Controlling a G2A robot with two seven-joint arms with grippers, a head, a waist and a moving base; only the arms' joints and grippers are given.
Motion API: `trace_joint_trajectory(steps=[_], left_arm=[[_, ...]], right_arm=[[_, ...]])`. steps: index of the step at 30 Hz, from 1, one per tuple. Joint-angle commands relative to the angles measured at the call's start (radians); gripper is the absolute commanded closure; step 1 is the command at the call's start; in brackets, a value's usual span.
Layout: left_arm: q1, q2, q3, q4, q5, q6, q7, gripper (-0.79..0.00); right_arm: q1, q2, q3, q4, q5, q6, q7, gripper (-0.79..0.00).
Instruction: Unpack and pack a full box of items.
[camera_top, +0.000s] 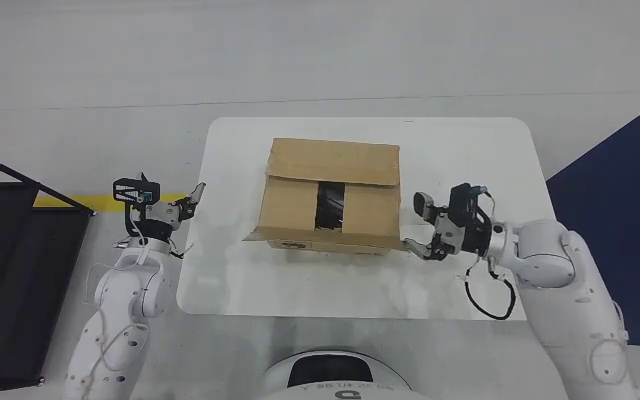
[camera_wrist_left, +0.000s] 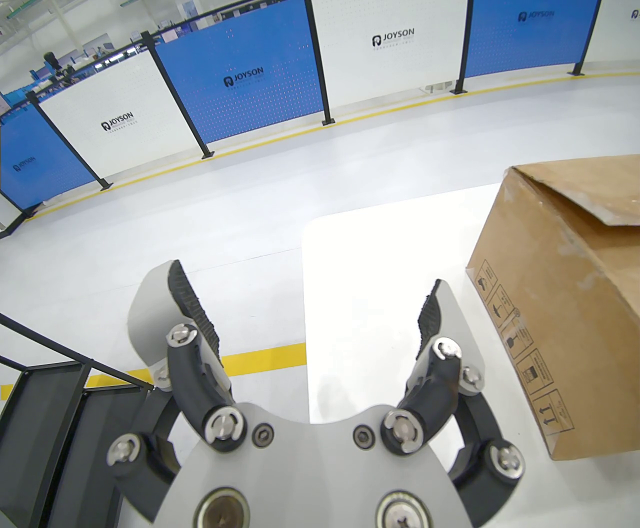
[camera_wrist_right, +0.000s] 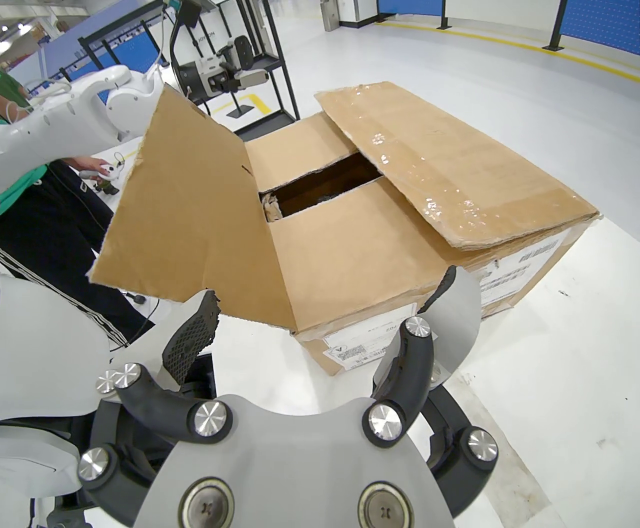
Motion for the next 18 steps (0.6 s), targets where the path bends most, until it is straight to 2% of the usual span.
trace_joint_trajectory(steps=[1,10,13,18], left_arm=[[0.0,0.0,0.0,0.0,0.0,0.0,0.0,-0.785],[0.0,0.0,0.0,0.0,0.0,0.0,0.0,-0.785],[0.0,0.0,0.0,0.0,0.0,0.0,0.0,-0.785],[0.0,0.0,0.0,0.0,0.0,0.0,0.0,-0.785]], right_arm=[[-0.013,0.012,-0.008,-0.017,-0.075,0.0,-0.021,-0.785],[-0.054,0.05,-0.033,-0.009,-0.403,0.0,-0.227,-0.785],[-0.065,0.045,-0.035,-0.007,-0.527,0.086,-0.292,-0.785],[-0.066,0.041,-0.065,0.003,-0.605,0.143,-0.356,-0.785]])
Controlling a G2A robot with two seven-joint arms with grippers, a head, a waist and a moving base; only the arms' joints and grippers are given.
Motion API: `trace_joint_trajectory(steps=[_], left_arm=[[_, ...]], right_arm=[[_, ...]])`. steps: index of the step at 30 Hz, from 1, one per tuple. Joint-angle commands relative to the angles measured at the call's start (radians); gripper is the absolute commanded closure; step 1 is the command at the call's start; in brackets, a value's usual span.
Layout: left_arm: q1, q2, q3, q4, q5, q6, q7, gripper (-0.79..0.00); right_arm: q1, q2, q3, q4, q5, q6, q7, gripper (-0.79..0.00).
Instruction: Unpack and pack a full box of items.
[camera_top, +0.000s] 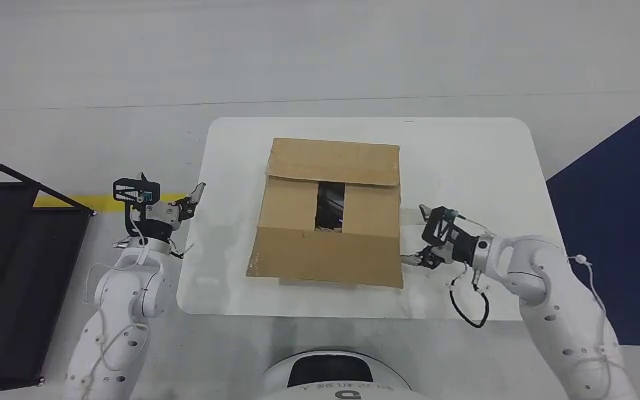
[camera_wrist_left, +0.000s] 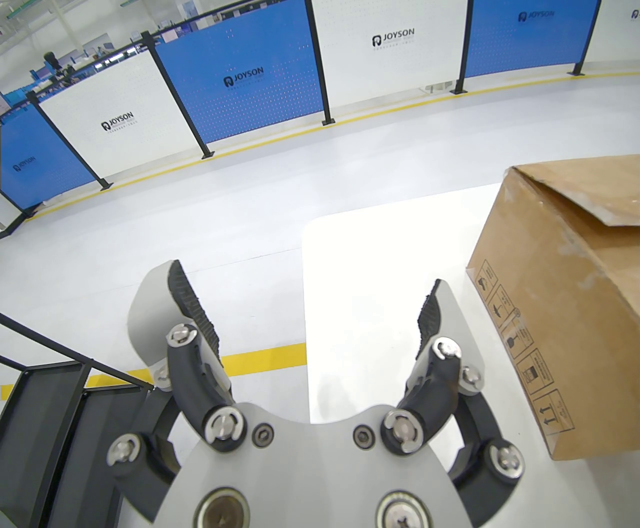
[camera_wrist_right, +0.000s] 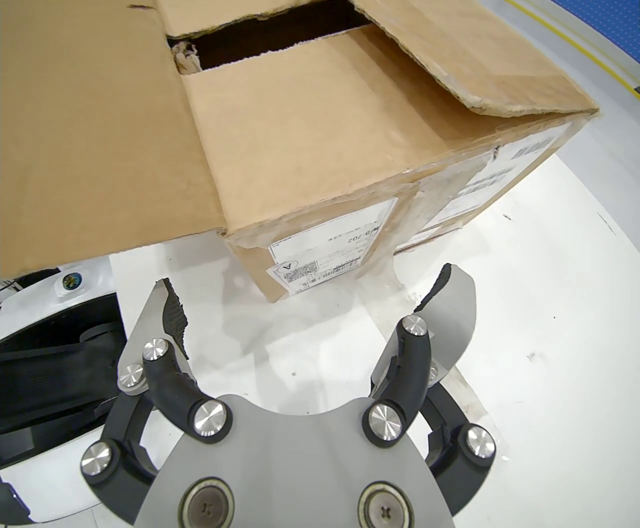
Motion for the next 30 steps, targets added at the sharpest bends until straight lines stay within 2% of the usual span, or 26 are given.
trace_joint_trajectory(steps=[1,7,10,12,16,25,30], left_arm=[[0.0,0.0,0.0,0.0,0.0,0.0,0.0,-0.785],[0.0,0.0,0.0,0.0,0.0,0.0,0.0,-0.785],[0.0,0.0,0.0,0.0,0.0,0.0,0.0,-0.785],[0.0,0.0,0.0,0.0,0.0,0.0,0.0,-0.785],[0.0,0.0,0.0,0.0,0.0,0.0,0.0,-0.785],[0.0,0.0,0.0,0.0,0.0,0.0,0.0,-0.785],[0.0,0.0,0.0,0.0,0.0,0.0,0.0,-0.785]], right_arm=[[-0.001,0.0,0.0,-0.004,-0.018,0.013,-0.019,-0.785],[-0.048,0.008,0.107,-0.046,-0.03,0.074,-0.104,-0.785],[-0.068,0.006,0.157,-0.085,-0.051,0.197,-0.116,-0.785],[-0.067,0.002,0.152,-0.122,-0.05,0.274,-0.106,-0.785],[-0.041,-0.006,0.118,-0.169,0.015,0.332,-0.079,-0.785],[-0.041,-0.007,0.113,-0.169,0.031,0.338,-0.075,-0.785],[0.024,-0.019,-0.009,-0.138,-0.048,0.427,-0.024,-0.785]])
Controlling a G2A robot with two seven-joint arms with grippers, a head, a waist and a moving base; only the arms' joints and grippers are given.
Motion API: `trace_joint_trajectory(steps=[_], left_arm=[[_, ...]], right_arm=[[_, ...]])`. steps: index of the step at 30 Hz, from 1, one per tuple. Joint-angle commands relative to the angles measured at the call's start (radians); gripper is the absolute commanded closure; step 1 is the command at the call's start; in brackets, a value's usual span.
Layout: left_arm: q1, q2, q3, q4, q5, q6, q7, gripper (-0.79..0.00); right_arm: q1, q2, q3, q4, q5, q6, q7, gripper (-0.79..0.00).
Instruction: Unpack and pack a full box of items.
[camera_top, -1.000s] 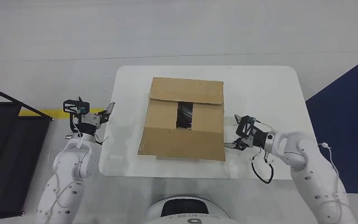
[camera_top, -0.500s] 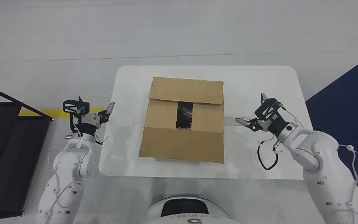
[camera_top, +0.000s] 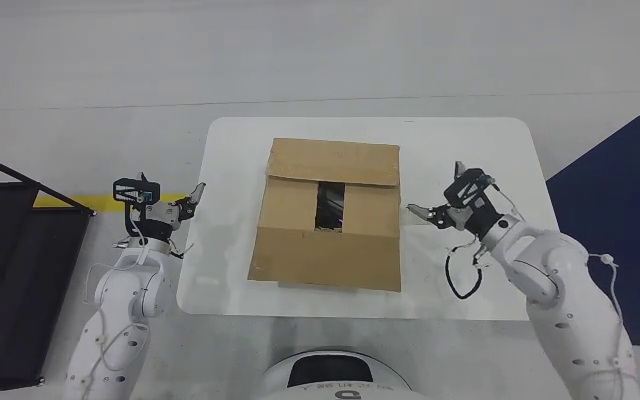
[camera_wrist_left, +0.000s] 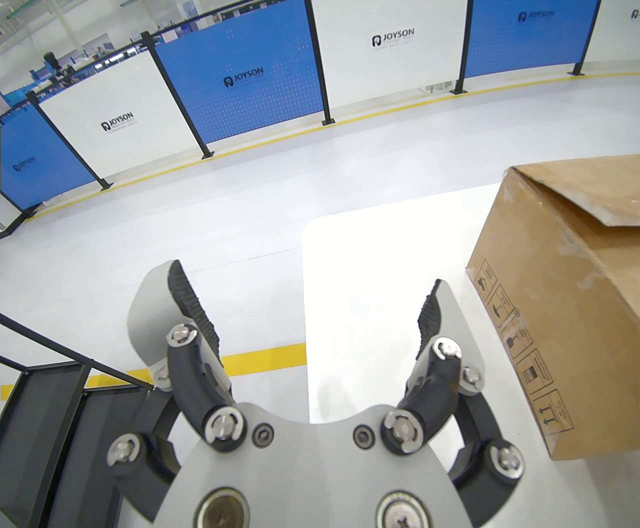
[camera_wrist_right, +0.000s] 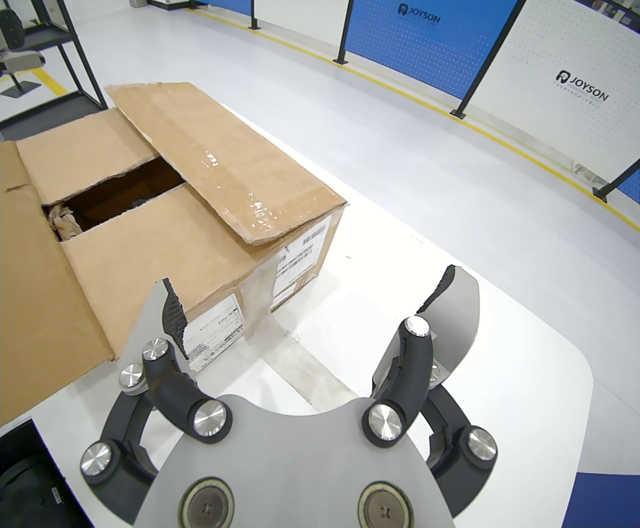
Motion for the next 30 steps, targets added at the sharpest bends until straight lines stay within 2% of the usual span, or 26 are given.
trace_joint_trajectory(steps=[1,6,12,18,22,26,30], left_arm=[[0.0,0.0,0.0,0.0,0.0,0.0,0.0,-0.785],[0.0,0.0,0.0,0.0,0.0,0.0,0.0,-0.785],[0.0,0.0,0.0,0.0,0.0,0.0,0.0,-0.785],[0.0,0.0,0.0,0.0,0.0,0.0,0.0,-0.785],[0.0,0.0,0.0,0.0,0.0,0.0,0.0,-0.785],[0.0,0.0,0.0,0.0,0.0,0.0,0.0,-0.785],[0.0,0.0,0.0,0.0,0.0,0.0,0.0,-0.785]], right_arm=[[0.051,-0.008,-0.075,0.023,-0.017,0.028,0.035,-0.785],[0.143,-0.024,-0.188,0.083,-0.065,0.086,0.08,-0.785],[0.165,-0.043,-0.256,0.082,-0.225,0.318,0.083,-0.785],[0.179,-0.061,-0.309,0.078,-0.325,0.481,0.078,-0.785],[0.208,-0.075,-0.338,0.063,-0.399,0.591,0.119,-0.785],[0.265,-0.092,-0.376,0.055,-0.436,0.645,0.178,-0.785],[0.359,-0.113,-0.408,0.076,-0.406,0.663,0.247,-0.785]])
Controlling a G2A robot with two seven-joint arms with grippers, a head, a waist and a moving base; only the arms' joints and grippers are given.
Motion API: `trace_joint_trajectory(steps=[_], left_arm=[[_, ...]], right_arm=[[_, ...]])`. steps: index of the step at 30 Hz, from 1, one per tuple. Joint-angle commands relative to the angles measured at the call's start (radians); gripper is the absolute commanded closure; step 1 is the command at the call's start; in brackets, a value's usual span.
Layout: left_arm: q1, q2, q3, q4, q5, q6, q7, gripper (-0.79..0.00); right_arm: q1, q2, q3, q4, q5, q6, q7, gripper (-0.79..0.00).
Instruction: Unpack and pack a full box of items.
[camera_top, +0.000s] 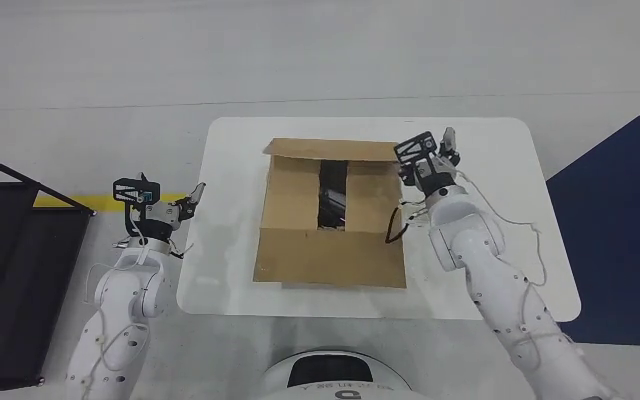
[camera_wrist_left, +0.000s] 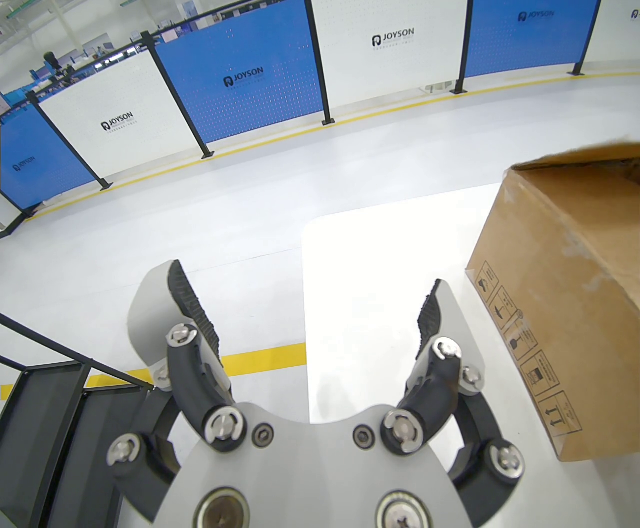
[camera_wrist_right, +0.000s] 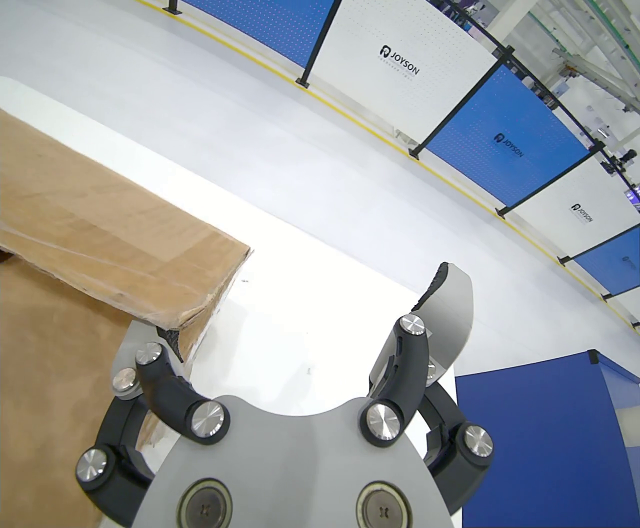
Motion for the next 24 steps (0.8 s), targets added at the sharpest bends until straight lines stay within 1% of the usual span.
trace_joint_trajectory(steps=[1,5,6,7,9,10,12,18,21,24], left_arm=[[0.0,0.0,0.0,0.0,0.0,0.0,0.0,-0.785],[0.0,0.0,0.0,0.0,0.0,0.0,0.0,-0.785],[0.0,0.0,0.0,0.0,0.0,0.0,0.0,-0.785],[0.0,0.0,0.0,0.0,0.0,0.0,0.0,-0.785],[0.0,0.0,0.0,0.0,0.0,0.0,0.0,-0.785],[0.0,0.0,0.0,0.0,0.0,0.0,0.0,-0.785],[0.0,0.0,0.0,0.0,0.0,0.0,0.0,-0.785],[0.0,0.0,0.0,0.0,0.0,0.0,0.0,-0.785],[0.0,0.0,0.0,0.0,0.0,0.0,0.0,-0.785],[0.0,0.0,0.0,0.0,0.0,0.0,0.0,-0.785]], right_arm=[[0.056,-0.012,-0.015,0.016,0.027,0.007,0.038,-0.785],[0.177,-0.037,-0.044,0.07,0.111,0.021,0.112,-0.785],[0.229,-0.048,-0.056,0.111,0.137,0.026,0.139,-0.785],[0.253,-0.053,-0.066,0.132,0.15,0.025,0.151,-0.785],[0.342,-0.073,-0.097,0.223,0.202,0.025,0.198,-0.785],[0.366,-0.079,-0.109,0.249,0.212,0.025,0.211,-0.785],[0.444,-0.101,-0.153,0.342,0.262,0.005,0.269,-0.785],[0.577,-0.153,-0.251,0.552,0.34,-0.021,0.37,-0.785],[0.613,-0.176,-0.283,0.615,0.363,-0.002,0.398,-0.785],[0.633,-0.192,-0.292,0.657,0.388,0.026,0.403,-0.785]])
